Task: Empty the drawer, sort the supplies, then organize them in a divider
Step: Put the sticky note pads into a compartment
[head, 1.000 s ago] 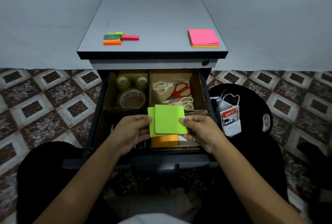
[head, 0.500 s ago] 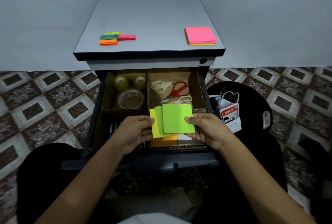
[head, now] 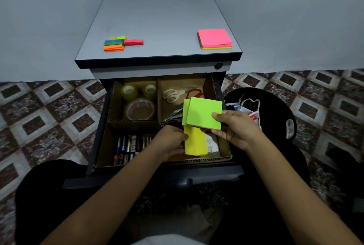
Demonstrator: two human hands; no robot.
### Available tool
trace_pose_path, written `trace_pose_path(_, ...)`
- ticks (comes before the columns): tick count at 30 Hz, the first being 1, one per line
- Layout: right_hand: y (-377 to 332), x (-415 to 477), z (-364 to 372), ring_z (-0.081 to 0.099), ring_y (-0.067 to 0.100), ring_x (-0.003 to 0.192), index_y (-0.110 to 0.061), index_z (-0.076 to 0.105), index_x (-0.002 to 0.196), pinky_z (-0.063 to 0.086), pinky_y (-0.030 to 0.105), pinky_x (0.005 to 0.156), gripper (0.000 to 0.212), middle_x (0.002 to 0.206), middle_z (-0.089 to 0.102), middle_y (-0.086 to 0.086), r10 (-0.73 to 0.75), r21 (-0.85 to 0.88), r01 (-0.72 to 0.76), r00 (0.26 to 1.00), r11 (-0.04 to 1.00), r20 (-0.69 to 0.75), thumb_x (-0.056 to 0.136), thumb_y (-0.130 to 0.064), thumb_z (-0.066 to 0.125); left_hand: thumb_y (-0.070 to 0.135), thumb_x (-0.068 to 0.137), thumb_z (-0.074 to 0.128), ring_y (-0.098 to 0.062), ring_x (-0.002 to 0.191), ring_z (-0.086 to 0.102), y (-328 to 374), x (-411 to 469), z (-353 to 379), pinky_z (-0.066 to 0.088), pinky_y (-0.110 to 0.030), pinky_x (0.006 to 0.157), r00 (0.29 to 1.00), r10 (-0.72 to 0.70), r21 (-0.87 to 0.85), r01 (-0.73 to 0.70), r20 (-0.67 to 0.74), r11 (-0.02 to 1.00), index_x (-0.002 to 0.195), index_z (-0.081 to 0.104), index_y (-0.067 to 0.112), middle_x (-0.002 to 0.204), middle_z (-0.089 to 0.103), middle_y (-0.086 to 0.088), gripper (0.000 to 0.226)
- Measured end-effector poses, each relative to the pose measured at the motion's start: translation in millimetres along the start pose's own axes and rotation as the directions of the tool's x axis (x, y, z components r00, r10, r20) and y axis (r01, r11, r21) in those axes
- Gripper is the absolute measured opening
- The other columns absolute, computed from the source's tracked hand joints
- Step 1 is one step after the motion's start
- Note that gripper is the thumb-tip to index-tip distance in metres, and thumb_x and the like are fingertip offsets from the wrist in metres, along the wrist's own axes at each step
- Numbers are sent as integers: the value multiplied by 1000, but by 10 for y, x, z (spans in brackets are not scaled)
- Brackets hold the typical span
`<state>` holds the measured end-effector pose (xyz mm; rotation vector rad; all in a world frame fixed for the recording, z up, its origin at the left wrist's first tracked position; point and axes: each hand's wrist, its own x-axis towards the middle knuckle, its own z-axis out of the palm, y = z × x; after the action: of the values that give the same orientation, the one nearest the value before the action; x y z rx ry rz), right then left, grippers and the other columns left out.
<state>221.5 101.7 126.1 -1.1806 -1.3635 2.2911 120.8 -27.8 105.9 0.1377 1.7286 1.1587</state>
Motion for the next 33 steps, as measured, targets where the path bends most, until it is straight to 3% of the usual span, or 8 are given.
trace_pose_path(4,14,-4,17,62,16,75,-6,59,85,54,18,50,9,84,64,8,-1,-16,1,1000,1000,4,91,-3,54,-4,90,45,-23,73,54,-105,125,111,48,-33,70,998,-18,84,22,-56,996,77,53,6,81,55,-14,19)
trace_pose_path(9,17,-12,10,62,15,75,-7,59,84,55,17,51,10,84,65,8,3,-29,-3,1000,1000,-3,91,-4,54,-2,92,42,-17,60,39,-162,134,98,30,-25,58,994,-11,116,24,-111,993,65,48,10,64,40,-6,30)
trace_pose_path(14,23,-37,26,61,15,75,-6,59,81,55,17,51,12,82,64,7,-2,-22,2,1000,1000,4,91,-3,54,-6,93,39,-18,65,55,-141,126,94,46,-28,65,997,-69,57,71,-36,996,72,48,7,72,48,-7,26)
trace_pose_path(19,35,-58,34,62,14,74,-6,60,84,54,17,50,10,82,64,7,5,-17,-5,1000,1000,13,91,-3,54,-5,93,41,-19,72,58,-108,109,96,51,-29,71,995,-95,45,94,21,995,80,52,6,80,53,-9,20)
trace_pose_path(24,51,-69,40,63,14,74,-8,62,84,55,17,53,11,82,66,6,9,-37,-8,999,999,31,91,-4,55,-4,94,41,-21,73,57,-102,102,48,50,-31,76,992,-102,-33,105,70,994,84,54,5,80,56,-11,19)
trace_pose_path(27,58,-90,31,65,12,71,-9,64,85,55,17,53,12,80,68,4,-1,-63,5,998,998,58,91,-4,54,2,95,45,-20,70,54,-75,68,9,47,-28,70,992,-96,-98,103,76,990,83,55,6,76,54,-12,17)
trace_pose_path(30,55,-109,2,68,9,65,-9,65,87,55,17,53,12,73,71,1,-1,-68,7,996,998,85,91,-4,55,4,96,41,-21,74,56,-35,-6,-68,46,-29,71,994,-69,-249,87,80,965,86,59,3,80,59,-13,21)
trace_pose_path(33,38,-135,-3,67,9,65,-9,64,89,54,17,52,11,81,69,4,2,-91,9,994,996,112,91,-4,55,6,97,35,-26,84,61,4,-124,-175,49,-33,78,992,-21,-460,77,125,884,93,61,1,90,64,-18,27)
